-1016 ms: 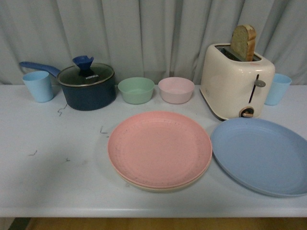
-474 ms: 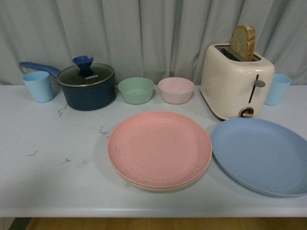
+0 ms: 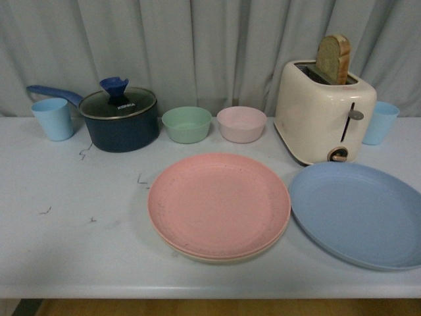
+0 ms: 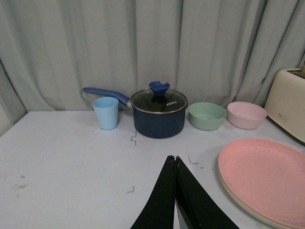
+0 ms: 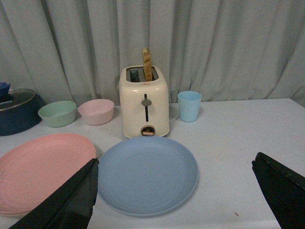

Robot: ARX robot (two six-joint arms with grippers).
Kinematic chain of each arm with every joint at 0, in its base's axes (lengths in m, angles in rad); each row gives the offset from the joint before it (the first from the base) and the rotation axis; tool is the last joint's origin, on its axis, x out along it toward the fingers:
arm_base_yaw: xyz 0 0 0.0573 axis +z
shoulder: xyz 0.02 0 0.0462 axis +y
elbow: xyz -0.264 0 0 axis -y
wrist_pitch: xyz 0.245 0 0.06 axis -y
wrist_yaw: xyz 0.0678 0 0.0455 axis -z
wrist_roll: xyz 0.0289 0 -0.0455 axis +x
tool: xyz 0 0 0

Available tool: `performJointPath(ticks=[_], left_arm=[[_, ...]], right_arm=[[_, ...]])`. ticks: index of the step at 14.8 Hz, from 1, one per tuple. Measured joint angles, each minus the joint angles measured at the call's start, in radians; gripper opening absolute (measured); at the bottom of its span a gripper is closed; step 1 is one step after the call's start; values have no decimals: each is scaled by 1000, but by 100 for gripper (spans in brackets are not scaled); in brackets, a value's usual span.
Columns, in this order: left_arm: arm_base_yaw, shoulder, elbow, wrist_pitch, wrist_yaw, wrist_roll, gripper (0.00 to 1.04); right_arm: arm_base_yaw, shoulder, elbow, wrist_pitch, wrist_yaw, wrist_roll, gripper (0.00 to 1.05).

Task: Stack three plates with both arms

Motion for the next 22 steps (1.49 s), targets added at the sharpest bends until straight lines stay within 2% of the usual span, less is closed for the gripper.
performJointPath(ticks=[5,10,12,19,20,22], left_arm=[[0,-142,0,-144,0,0,2],[0,-225,0,-223,0,0,2],[0,-372,1,-415,0,0,2],[0,-393,1,-405,0,-1,2],[0,-393,1,-405,0,-1,2],[0,-393,1,-405,0,-1,2]], right_arm=[[0,0,0,0,0,0,98],[0,0,0,0,0,0,98],[0,0,0,0,0,0,98],[-2,8,6,-32,-5,-2,98],[-40,126,65,-143,-70,-11,98],[-174,549,242,9,-159,-36,98]])
